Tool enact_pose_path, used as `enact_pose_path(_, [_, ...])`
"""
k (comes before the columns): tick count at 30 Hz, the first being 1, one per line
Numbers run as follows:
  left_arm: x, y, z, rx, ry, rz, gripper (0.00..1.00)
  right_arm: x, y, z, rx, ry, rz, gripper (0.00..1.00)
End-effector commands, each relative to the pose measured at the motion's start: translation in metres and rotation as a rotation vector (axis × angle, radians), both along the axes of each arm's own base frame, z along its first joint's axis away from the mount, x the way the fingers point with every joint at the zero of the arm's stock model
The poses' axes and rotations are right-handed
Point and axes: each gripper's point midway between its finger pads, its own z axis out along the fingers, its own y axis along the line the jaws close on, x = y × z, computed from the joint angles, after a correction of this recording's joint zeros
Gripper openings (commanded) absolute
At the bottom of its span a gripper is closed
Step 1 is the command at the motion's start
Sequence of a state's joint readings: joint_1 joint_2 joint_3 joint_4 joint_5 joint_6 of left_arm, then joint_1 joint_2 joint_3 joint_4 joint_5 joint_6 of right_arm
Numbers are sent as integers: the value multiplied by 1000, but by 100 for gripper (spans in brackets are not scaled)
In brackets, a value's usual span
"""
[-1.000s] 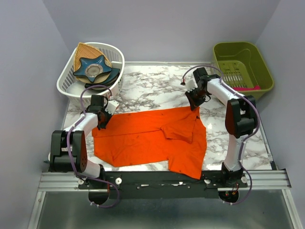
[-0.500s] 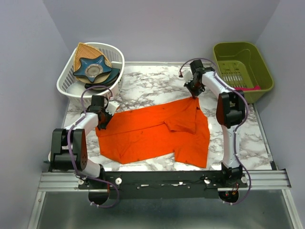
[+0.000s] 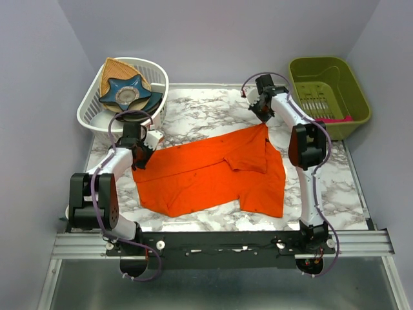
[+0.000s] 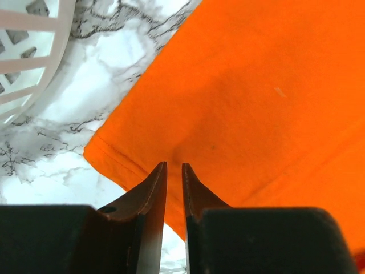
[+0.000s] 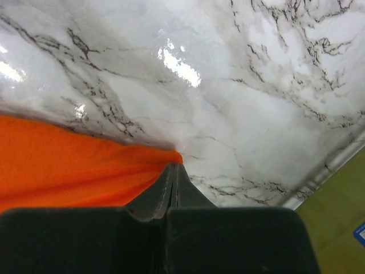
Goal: Roll the t-shirts
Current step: Fold the T-shirt at the center of the board.
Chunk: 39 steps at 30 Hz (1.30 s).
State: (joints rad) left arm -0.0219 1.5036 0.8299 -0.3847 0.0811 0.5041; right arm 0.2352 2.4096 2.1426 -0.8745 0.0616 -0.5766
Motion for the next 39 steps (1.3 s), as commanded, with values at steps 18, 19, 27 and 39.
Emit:
enact_pose_path(18, [-52, -167, 60, -460, -74, -385, 35, -175, 83, 32, 162, 79, 449, 32])
enact_pose_path(19, [-49, -177, 63, -472, -80, -405, 35, -170, 79, 29, 126, 72, 431, 30])
enact_pose_path(27, [-44, -240, 36, -487, 23, -501, 34, -137, 60, 1, -36, 64, 431, 24])
enact_pose_path(39, [-2, -341, 65, -799, 118, -341, 42, -98, 23, -13, -62, 92, 299, 23])
